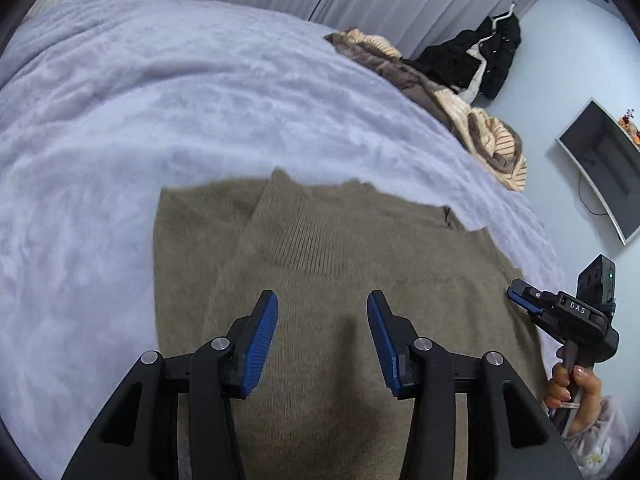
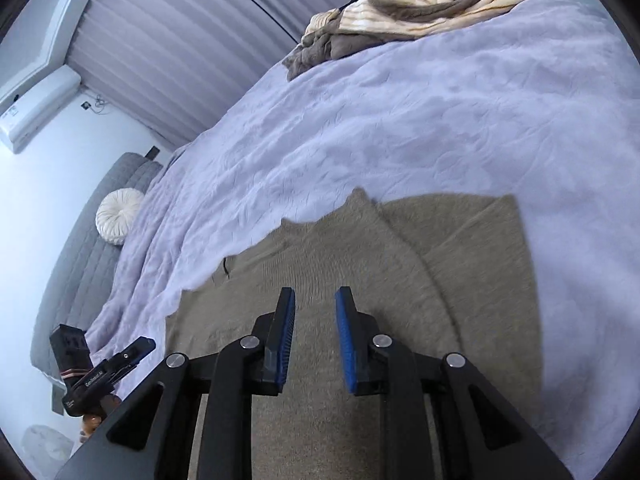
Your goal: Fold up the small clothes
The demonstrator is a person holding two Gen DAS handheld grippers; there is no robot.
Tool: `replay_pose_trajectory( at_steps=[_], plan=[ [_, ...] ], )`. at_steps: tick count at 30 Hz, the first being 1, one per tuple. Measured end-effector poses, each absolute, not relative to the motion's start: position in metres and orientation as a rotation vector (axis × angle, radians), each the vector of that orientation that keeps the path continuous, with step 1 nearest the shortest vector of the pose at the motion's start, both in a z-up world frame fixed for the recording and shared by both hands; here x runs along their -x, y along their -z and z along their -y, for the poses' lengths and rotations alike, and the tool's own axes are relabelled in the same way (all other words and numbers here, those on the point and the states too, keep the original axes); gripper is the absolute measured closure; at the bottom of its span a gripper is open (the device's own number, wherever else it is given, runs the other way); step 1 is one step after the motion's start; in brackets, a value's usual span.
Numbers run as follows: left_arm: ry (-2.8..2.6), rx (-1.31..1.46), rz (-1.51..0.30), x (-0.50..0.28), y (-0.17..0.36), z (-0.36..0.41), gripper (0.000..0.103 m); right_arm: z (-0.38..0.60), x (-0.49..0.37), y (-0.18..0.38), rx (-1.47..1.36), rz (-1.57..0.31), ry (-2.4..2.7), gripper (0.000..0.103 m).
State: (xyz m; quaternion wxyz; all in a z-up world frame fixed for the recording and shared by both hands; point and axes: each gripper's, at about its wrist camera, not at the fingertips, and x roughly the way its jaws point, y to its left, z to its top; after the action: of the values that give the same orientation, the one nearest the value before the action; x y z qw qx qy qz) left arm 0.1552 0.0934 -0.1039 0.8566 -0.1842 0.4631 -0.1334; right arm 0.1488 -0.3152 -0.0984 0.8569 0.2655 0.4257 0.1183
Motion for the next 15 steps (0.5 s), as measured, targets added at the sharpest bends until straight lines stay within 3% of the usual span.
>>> replay_pose_trajectory(
  at_steps=[3,5,15],
  plan=[
    [0.275,0.423,-0.947,-0.136,0.121,-0.095,0.055,0.321,-0.142,0.124,-0.641,-0.893,-0.224,0.086],
    [0.272,0.404,-0.945,-0.125,0.120,-0.098,0.055,0.333,-0.134,0.128,-0.695,-0.883,-0.204,0.098],
    [0.232,0.396,-0.975,-0.072,0.110,-0.123,0.055,0.376,-0.069,0.125,-0.831,-0.861,-0.096,0.095]
  ],
)
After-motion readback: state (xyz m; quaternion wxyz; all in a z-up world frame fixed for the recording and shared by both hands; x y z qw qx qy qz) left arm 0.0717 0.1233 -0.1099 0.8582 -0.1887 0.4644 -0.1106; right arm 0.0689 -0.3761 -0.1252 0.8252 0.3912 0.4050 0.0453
